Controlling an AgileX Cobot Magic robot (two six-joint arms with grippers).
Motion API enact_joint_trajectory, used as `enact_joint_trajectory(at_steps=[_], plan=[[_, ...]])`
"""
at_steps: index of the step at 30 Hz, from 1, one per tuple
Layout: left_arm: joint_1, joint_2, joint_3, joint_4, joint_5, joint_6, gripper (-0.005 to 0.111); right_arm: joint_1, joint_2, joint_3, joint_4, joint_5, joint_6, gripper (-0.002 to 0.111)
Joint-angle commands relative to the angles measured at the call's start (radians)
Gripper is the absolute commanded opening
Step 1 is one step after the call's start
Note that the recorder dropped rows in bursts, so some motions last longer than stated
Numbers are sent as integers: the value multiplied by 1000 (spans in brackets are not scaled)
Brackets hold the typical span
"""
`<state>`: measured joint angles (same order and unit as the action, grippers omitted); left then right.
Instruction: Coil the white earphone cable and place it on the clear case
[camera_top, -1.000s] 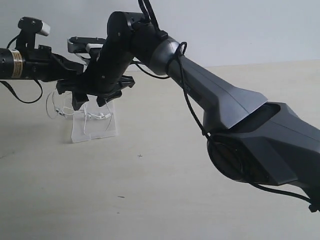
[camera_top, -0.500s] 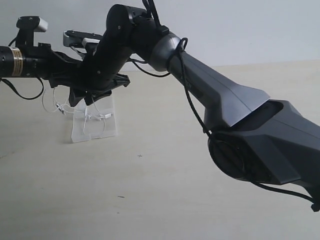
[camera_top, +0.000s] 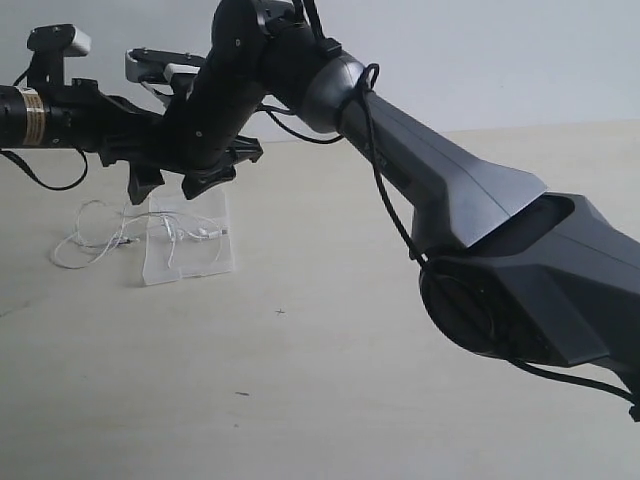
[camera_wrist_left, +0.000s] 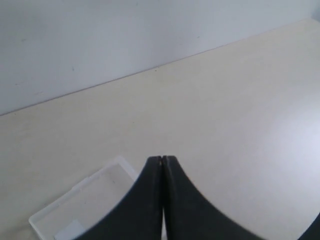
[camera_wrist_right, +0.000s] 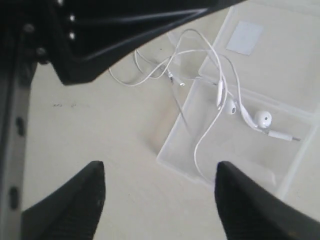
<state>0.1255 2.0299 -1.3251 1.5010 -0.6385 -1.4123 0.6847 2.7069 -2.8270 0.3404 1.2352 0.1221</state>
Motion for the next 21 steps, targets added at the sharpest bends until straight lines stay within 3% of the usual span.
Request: enact_joint_trajectory(at_steps=[1,8,12,16,18,21], plan=[[-5,7,-4,2,12,-1,0,-1,-20,-1,-3,-14,2,66],[-5,7,-4,2,19,-6,0,-1,-44,22,-44,-14,2,59],[-5,5,-4,2,46,-20,0,-1,-97,121,-94,-14,5,48],[6,-13,-2,123,175,-208,0,-1,-151,239,-217,-14,5,45],[28,-37,12,220,174,-287,0,-1,-181,317,-243,-14,2,45],[70,-130,113,243,174,-380,0,-1,-197,379,-245,-14,-50,45]])
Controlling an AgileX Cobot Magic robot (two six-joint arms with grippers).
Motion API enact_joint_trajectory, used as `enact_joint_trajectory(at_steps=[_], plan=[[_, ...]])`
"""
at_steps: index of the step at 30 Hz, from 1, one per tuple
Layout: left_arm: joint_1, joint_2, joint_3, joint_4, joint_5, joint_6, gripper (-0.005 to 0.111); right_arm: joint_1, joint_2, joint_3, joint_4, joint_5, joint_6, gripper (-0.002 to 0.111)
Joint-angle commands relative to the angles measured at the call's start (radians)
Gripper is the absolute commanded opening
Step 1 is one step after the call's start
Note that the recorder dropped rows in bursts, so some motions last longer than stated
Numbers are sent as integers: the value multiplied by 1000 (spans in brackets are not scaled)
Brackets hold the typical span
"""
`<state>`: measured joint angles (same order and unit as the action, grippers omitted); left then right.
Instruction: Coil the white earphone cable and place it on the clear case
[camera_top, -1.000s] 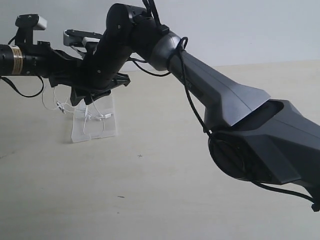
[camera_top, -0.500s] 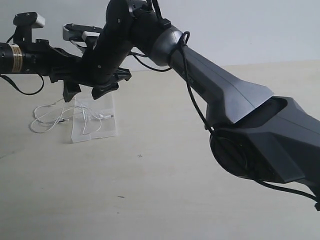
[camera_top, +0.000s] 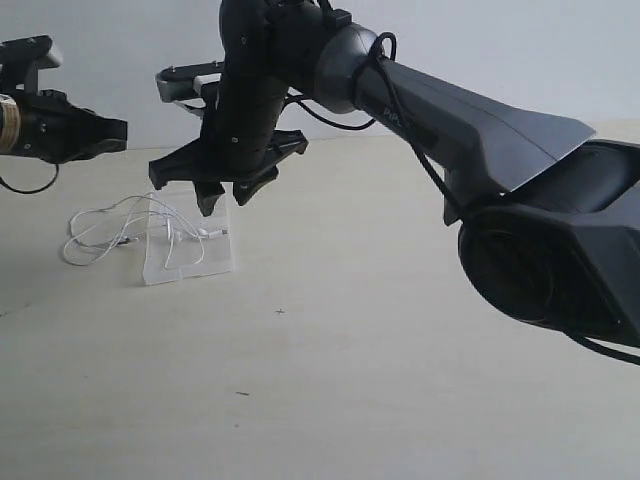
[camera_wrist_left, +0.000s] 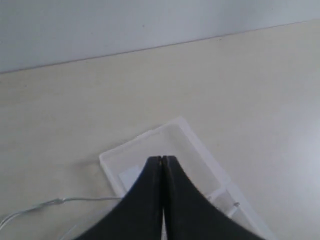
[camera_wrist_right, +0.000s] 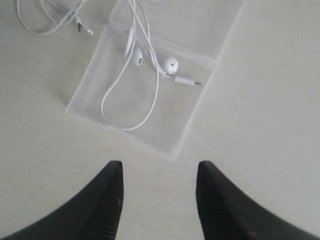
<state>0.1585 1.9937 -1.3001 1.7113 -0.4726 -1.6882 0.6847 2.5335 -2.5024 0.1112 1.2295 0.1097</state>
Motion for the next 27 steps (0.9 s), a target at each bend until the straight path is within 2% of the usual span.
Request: enact_joint_trajectory(at_steps=[1,6,8,11,19,27], plan=[[41,-119,122,33,11,-103,0,-1,-24,58,-18,-8,-38,45],[2,-366,400,33,140,-100,0,-1,-27,65,4,-8,-68,44],[-43,-482,516,33,228,-102,0,-1,-27,65,48,-8,-84,44],[-130,-672,670,-95,341,-102,0,-1,-27,65,76,-8,-84,44],[-298,-1001,851,-201,609,-102,0,-1,-31,65,74,-8,-90,44],[-378,-1268,984,-387,788,-4,0,-1,-33,65,161,-8,-198,41]])
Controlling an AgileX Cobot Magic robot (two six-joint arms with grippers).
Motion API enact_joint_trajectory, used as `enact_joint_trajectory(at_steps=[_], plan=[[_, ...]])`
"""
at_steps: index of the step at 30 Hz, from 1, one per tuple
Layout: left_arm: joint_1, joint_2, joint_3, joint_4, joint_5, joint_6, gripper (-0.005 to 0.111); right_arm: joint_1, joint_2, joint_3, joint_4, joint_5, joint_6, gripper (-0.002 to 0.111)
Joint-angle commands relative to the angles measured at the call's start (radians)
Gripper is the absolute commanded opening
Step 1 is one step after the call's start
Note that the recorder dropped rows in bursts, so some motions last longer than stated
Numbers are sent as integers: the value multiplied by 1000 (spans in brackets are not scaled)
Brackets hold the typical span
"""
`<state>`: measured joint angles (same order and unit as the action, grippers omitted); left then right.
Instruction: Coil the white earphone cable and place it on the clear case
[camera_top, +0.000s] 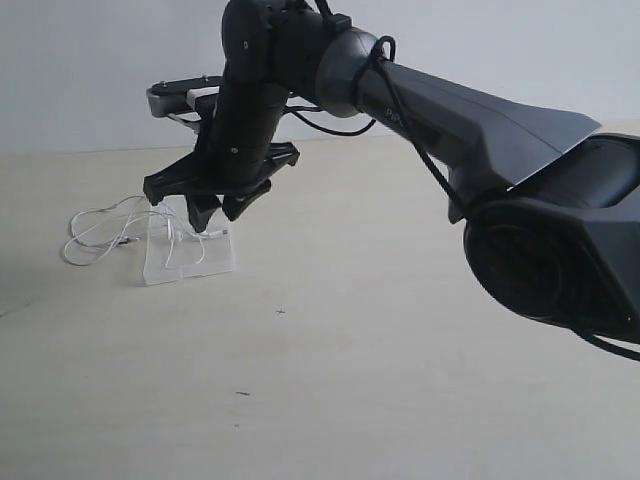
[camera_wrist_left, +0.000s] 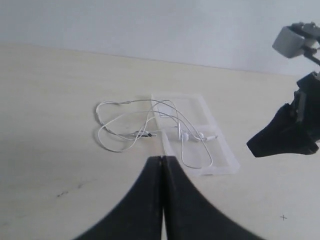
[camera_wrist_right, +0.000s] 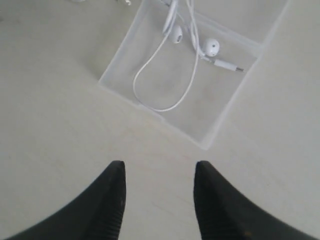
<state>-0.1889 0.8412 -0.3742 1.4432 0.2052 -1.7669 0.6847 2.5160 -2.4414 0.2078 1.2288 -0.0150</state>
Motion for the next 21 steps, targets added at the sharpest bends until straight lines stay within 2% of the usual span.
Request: enact_joint_trajectory(at_steps=[1,6,9,13,17,21], plan=[[-33,-146,69,-159,135,106,0,-1,-15,4,80,-8,-80,41],[-33,-272,83,-446,315,403,0,-1,-15,4,101,-8,-101,41],[-33,-325,83,-522,455,431,0,-1,-15,4,130,-8,-113,41],[-33,-382,83,-531,530,421,0,1,-6,4,264,-36,-194,41],[-31,-417,83,-541,636,421,0,1,5,4,301,-116,-179,40],[-31,-445,83,-542,646,421,0,7,22,4,371,-176,-175,40]])
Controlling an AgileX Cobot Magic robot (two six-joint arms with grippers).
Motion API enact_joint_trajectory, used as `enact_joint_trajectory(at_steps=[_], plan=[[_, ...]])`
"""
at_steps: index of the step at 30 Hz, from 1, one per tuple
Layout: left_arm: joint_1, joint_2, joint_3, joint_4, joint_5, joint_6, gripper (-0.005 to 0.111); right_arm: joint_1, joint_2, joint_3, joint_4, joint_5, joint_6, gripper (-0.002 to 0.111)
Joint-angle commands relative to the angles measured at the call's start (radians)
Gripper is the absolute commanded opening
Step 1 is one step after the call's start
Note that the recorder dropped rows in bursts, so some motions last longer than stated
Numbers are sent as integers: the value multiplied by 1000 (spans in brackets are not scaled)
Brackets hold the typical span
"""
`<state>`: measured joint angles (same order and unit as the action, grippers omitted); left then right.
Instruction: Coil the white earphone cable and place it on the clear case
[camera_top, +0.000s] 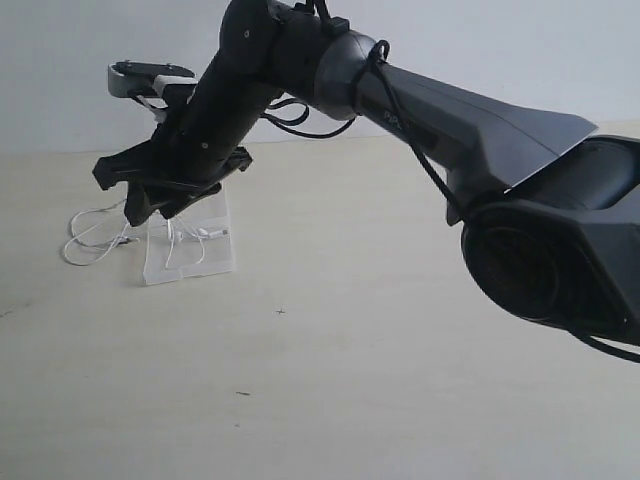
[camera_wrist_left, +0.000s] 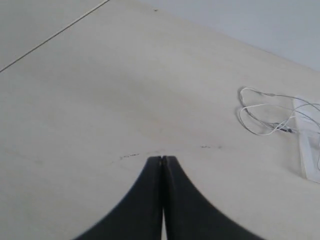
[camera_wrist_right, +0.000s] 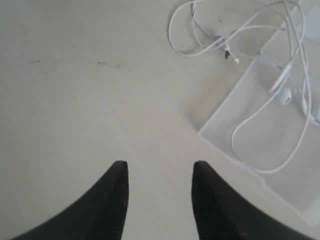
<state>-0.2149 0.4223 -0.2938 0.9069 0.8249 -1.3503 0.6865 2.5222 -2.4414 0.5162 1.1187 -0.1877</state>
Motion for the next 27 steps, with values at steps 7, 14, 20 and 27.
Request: enact_joint_trajectory(at_steps=[7,14,20,27], plan=[[-4,46,-2,116,-388,51,0,46,34,2,-56,-81,111,42],[32,606,-235,469,-327,-233,0,24,-66,34,-402,102,98,0],[321,887,-385,469,-792,-254,0,-79,-368,427,-492,102,78,0],[355,1119,-511,537,-862,-265,0,-223,-728,845,-416,-19,61,0]])
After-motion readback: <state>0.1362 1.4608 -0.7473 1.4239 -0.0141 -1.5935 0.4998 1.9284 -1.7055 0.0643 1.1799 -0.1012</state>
